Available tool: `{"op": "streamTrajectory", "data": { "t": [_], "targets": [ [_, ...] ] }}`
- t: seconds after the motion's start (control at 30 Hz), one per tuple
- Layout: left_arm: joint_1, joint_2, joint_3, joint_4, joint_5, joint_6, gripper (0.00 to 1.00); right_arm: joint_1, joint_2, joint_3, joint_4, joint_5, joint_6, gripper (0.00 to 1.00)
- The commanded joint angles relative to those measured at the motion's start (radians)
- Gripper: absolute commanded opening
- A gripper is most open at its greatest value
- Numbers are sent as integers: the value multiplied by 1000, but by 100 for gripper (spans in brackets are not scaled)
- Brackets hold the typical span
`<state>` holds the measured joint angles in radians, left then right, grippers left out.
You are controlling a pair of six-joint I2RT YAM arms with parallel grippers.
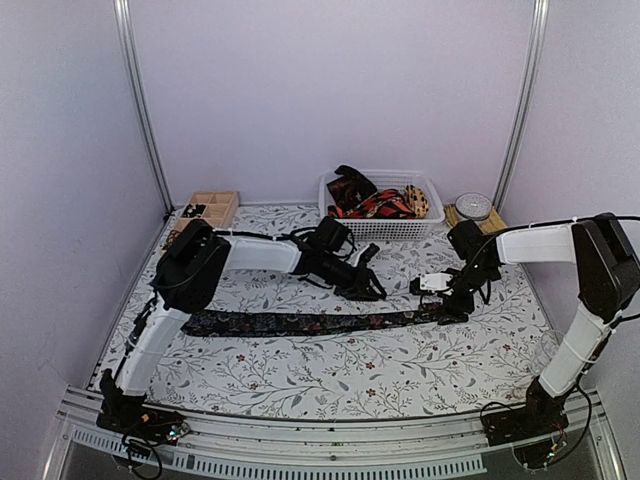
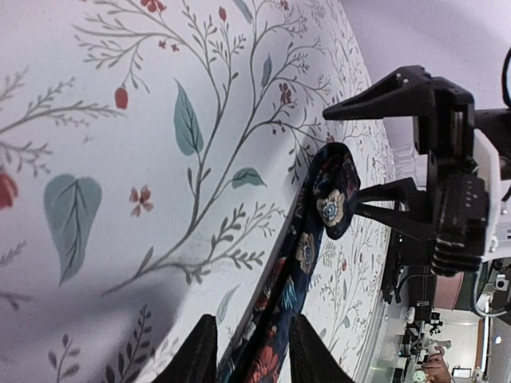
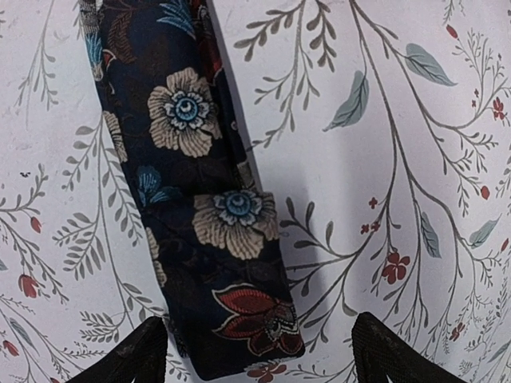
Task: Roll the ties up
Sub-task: Roll the tie at the center of the board.
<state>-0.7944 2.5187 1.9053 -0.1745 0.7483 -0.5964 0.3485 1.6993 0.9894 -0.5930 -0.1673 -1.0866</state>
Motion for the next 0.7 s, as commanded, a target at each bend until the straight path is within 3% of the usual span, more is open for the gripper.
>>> {"op": "streamTrajectory", "data": {
  "t": [0.0, 0.17, 0.37, 0.67],
  "targets": [
    [22, -134, -121, 79, -3, 3, 31, 26, 61, -10, 39, 4, -19, 78],
    [31, -188, -197, 94, -11, 15, 31, 33, 65, -11, 39, 15, -14, 67],
    [38, -190, -216, 99, -6, 15, 32, 35, 39, -26, 44, 24, -15, 43],
    [46, -177, -197, 79, -7, 25, 32, 42, -1, -69, 82, 35, -28, 34]
  ]
}}
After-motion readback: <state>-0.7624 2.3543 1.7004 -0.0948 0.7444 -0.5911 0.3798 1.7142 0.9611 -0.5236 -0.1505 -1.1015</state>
